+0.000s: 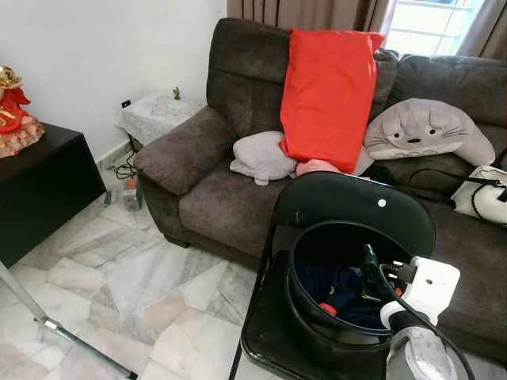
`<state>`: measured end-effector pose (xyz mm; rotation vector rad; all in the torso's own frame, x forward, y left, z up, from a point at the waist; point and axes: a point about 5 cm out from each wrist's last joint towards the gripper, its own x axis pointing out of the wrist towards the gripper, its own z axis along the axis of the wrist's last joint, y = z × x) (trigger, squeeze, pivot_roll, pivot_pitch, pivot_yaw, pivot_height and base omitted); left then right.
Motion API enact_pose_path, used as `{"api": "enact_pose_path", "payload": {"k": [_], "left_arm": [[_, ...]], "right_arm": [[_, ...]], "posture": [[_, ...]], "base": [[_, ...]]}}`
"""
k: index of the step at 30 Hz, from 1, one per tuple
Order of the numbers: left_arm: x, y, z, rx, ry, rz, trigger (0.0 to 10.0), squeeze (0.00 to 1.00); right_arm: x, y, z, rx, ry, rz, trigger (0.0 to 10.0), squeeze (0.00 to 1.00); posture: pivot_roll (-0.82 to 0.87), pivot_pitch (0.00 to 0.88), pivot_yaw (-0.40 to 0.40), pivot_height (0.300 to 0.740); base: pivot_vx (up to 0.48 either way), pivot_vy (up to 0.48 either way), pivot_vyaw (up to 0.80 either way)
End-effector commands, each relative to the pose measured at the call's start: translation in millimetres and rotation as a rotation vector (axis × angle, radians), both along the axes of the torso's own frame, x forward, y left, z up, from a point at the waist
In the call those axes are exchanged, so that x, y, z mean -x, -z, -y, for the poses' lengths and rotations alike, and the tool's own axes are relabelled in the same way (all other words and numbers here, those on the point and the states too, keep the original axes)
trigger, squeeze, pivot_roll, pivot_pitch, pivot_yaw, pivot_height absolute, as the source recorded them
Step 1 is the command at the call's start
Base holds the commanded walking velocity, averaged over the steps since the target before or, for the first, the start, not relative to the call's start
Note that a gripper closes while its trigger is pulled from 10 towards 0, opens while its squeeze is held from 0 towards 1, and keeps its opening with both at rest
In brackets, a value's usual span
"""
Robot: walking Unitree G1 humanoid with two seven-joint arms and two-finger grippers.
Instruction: Hang hanger
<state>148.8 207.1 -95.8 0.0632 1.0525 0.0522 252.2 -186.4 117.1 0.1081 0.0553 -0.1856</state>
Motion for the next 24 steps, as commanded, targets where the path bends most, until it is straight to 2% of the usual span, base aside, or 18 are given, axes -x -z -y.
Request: {"api": "enact_pose_path", "payload": {"k": [1,9,14,21,24], "left_arm": [[1.9,0.9,-0.2,0.011,-0.02,-0.012,10.0,0.0],[1.6,0.7,-0.3,0.01,-0.019,-0.008,10.0,0.0],[1.5,0.6,-0.5,0.004,-0.006,-0.009,10.0,0.0],[3.5,0.9,-3.5,-0.007,0.001,-0.019,10.0,0.0],[3.9,0.4,-7.7,-0.028,0.02,-0.027,10.0,0.0]], "right_arm": [[-3.1,1.5,-1.7,-0.013,0.002,-0.008,10.0,0.0],[-3.6,3.5,-0.9,-0.012,0.013,-0.015,10.0,0.0],[-2.7,6.3,0.8,-0.013,0.03,-0.023,10.0,0.0],[-0.1,13.8,9.6,-0.021,0.137,-0.042,10.0,0.0],[0.6,19.3,14.7,0.025,0.178,-0.087,10.0,0.0]], "posture": [[-0.02,0.025,-0.019,0.74],[-0.02,0.025,-0.018,0.74],[-0.02,0.016,-0.009,0.74],[-0.03,0.0,0.035,0.74],[-0.04,0.0,0.065,0.74]], "base": [[0.3,0.0,0.0],[0.296,0.0,0.0],[0.0,0.0,0.0],[0.0,0.0,0.0],[0.0,0.0,0.0]]}}
